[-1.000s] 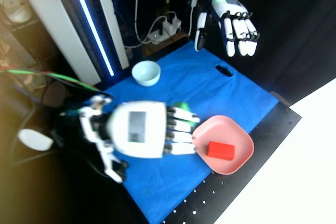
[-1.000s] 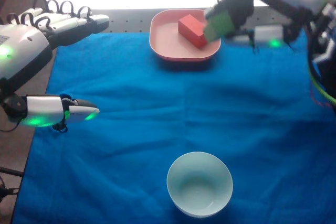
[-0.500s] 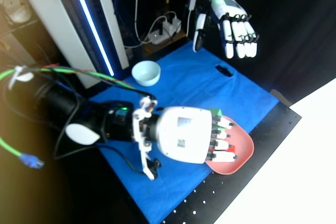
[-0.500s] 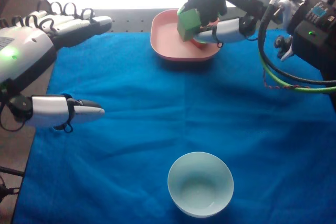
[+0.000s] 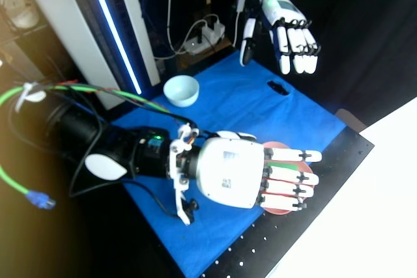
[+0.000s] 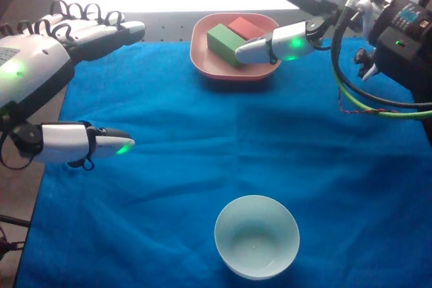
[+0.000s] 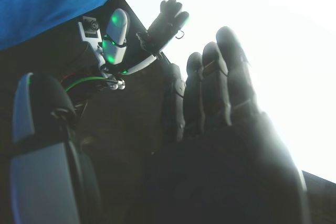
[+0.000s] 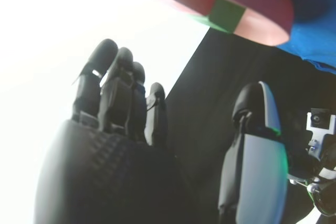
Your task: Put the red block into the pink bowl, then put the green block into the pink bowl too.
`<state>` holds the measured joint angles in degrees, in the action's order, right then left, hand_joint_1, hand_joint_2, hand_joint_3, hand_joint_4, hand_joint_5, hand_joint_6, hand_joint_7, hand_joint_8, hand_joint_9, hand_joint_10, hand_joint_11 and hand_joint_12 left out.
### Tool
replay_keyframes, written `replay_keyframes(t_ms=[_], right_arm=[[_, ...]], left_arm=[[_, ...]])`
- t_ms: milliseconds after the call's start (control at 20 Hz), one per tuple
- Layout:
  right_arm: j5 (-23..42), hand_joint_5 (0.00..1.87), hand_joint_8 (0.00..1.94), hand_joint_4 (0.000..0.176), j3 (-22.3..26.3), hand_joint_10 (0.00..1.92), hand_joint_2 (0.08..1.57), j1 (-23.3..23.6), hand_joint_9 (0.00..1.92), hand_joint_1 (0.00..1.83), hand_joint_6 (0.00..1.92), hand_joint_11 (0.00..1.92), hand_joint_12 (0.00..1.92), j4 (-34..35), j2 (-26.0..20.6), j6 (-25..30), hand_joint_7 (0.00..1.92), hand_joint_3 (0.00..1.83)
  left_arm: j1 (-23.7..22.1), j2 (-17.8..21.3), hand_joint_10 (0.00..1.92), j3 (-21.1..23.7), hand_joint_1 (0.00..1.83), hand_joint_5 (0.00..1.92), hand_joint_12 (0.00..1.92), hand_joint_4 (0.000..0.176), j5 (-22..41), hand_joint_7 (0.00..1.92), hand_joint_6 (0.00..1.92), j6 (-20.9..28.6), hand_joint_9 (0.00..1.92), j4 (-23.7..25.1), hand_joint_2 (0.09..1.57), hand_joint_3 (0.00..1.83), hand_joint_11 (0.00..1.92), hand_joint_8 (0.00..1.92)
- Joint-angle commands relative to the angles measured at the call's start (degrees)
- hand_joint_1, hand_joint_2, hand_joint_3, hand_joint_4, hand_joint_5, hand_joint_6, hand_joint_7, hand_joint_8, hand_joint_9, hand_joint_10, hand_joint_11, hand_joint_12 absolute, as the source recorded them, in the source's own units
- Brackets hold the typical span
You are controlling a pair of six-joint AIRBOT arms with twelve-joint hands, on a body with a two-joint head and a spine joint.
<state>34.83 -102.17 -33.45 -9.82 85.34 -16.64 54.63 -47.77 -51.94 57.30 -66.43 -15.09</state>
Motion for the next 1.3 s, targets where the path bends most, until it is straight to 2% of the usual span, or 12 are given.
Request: replay_keyframes(t_ms=[0,250,300,400,650,700,800,900,950,1000,1150,1250], right_arm=[[6.5,0.18,0.00,0.170,0.5,0.00,0.84,1.1,0.18,0.74,0.00,0.00,0.57,1.6,0.1,0.3,0.19,0.00],[16.7,0.15,0.00,0.176,7.7,0.00,0.82,-2.2,0.07,0.77,0.00,0.00,0.43,1.7,-5.8,0.3,0.09,0.00],[19.6,0.14,0.01,0.176,9.8,0.01,0.83,-3.9,0.03,0.78,0.00,0.00,0.23,2.3,-7.6,0.3,0.07,0.00],[24.6,0.16,0.00,0.176,12.8,0.01,0.83,-7.3,0.07,0.80,0.00,0.00,0.35,3.9,-10.0,0.3,0.10,0.00],[38.3,0.26,0.00,0.068,21.6,0.01,0.84,-19.0,0.18,0.77,0.00,0.00,0.60,9.6,-16.9,0.4,0.21,0.00],[40.9,0.23,0.01,0.083,23.4,0.02,0.85,-21.6,0.07,0.81,0.01,0.00,0.26,10.8,-18.3,0.4,0.12,0.00],[46.8,0.21,0.01,0.113,27.4,0.01,0.82,-27.9,0.05,0.81,0.00,0.01,0.12,14.5,-21.5,0.3,0.11,0.00],[52.2,0.17,0.01,0.093,30.9,0.00,0.87,-34.7,0.01,0.82,0.00,0.00,0.00,18.8,-24.3,0.3,0.08,0.01],[56.2,0.15,0.01,0.072,33.3,0.00,0.88,-39.1,0.01,0.84,0.00,0.00,0.00,21.9,-26.0,0.3,0.09,0.01],[57.5,0.15,0.01,0.072,34.1,0.00,0.88,-40.6,0.01,0.84,0.00,0.00,0.00,22.9,-26.4,0.3,0.09,0.01],[63.7,0.15,0.01,0.075,37.8,0.01,0.85,-47.8,0.03,0.84,0.00,0.02,0.01,28.0,-28.0,0.3,0.10,0.00],[65.1,0.15,0.00,0.072,38.5,0.00,0.83,-49.4,0.02,0.81,0.00,0.00,0.00,29.6,-28.2,0.3,0.09,0.00]], left_arm=[[-0.4,-0.1,0.00,0.0,0.92,0.25,0.55,0.046,7.7,0.19,0.00,0.2,0.14,0.4,0.91,0.01,0.00,0.00],[0.3,0.4,0.00,0.6,0.87,0.22,0.39,0.056,9.8,0.14,0.00,0.3,0.09,-0.4,0.92,0.00,0.00,0.00],[0.7,0.7,0.00,0.9,0.86,0.21,0.41,0.050,10.6,0.16,0.00,0.3,0.11,-0.6,0.93,0.00,0.00,0.00],[1.3,1.2,0.01,1.5,0.86,0.20,0.38,0.051,11.8,0.16,0.00,0.4,0.12,-0.8,0.94,0.01,0.00,0.00],[5.4,2.4,0.00,3.9,0.88,0.26,0.32,0.029,18.1,0.18,0.00,2.3,0.11,-0.8,0.93,0.00,0.00,0.00],[6.5,3.0,0.00,4.8,0.91,0.25,0.40,0.024,20.0,0.15,0.00,2.5,0.08,-0.9,0.91,0.00,0.00,0.00],[9.2,3.9,0.00,6.3,0.95,0.21,0.46,0.053,23.8,0.09,0.00,2.7,0.04,-1.4,0.90,0.00,0.00,0.00],[11.4,4.3,0.00,7.1,0.93,0.20,0.37,0.082,26.8,0.12,0.00,3.3,0.04,-2.1,0.89,0.00,0.00,0.00],[12.6,4.3,0.00,7.5,0.87,0.20,0.36,0.067,28.3,0.12,0.00,3.7,0.04,-2.6,0.88,0.00,0.00,0.00],[13.0,4.3,0.00,7.7,0.87,0.20,0.36,0.067,28.8,0.12,0.00,3.7,0.04,-2.8,0.88,0.00,0.00,0.00],[14.6,4.3,0.01,8.5,0.85,0.14,0.44,0.011,30.7,0.12,0.00,3.8,0.08,-3.5,0.91,0.00,0.00,0.00],[15.8,4.5,0.01,8.9,0.85,0.12,0.37,0.032,32.1,0.10,0.00,4.2,0.06,-4.2,0.92,0.01,0.00,0.00]])
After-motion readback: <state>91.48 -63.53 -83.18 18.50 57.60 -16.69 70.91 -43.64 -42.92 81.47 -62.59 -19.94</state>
